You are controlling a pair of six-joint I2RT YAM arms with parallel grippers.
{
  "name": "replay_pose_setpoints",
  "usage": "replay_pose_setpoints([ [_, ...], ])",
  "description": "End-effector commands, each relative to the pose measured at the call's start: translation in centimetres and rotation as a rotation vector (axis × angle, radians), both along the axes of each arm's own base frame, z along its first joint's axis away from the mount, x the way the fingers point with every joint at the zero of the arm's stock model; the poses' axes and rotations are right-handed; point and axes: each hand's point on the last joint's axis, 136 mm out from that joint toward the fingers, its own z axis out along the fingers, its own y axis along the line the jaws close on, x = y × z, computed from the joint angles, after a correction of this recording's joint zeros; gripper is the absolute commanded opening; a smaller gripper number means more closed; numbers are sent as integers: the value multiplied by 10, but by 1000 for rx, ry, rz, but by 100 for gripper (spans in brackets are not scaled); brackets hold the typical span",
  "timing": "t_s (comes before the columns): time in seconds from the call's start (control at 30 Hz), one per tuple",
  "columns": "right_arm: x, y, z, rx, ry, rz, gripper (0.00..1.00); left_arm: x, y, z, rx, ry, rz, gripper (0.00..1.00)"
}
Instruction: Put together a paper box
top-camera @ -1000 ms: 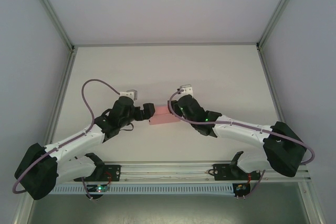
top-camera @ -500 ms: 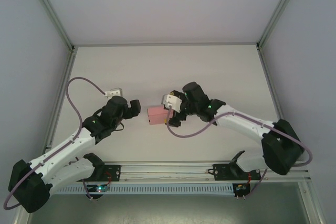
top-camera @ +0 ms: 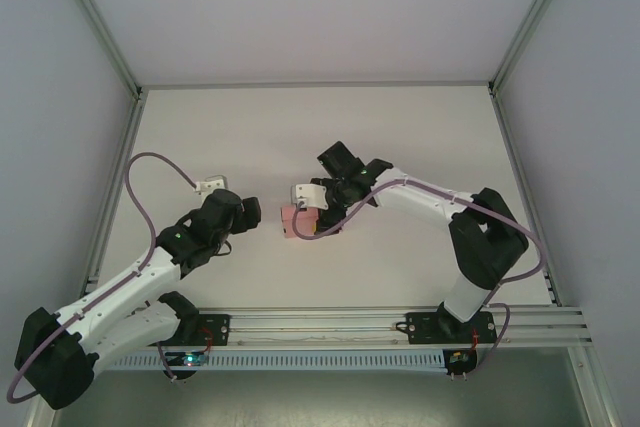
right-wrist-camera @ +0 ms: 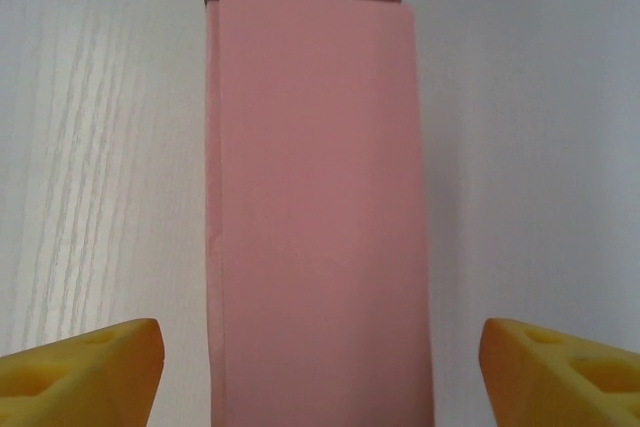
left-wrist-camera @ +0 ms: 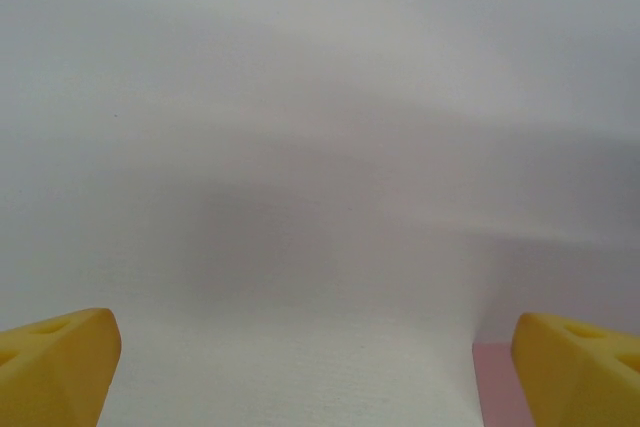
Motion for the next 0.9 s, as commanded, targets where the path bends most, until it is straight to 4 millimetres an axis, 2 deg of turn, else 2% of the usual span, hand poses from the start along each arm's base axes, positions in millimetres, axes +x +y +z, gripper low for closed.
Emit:
replay_pose_setpoints([
  [0.0,-3,-10,-11,-113,18,0,75,-5,15,-5,25,9,52,100],
  [0.1,3,-9,-12,-145,-7,-20,59,-8,15,-5,15,3,51,100],
  [0.27,22,-11,4,-158,-153,-97,45,-12,21,-3,18,-11,67,100],
  [0.37,44,-16,27,-157,-365,-179,40,-13,25,-1,19,-27,79,100],
  [0.43,59,-17,43,-130,-547,-234,41,-13,26,0,17,-39,86,100],
  [0.47,63,-18,48,-114,-610,-244,36,-13,27,0,17,-42,89,100],
  [0.6,70,-30,44,-118,-707,-319,28,-14,29,-1,17,-44,97,100],
  [0.67,71,-34,37,-149,-721,-344,28,-13,29,-1,17,-44,98,100],
  [0.87,55,-43,0,-250,-742,-321,32,-11,22,-2,10,-48,60,100],
])
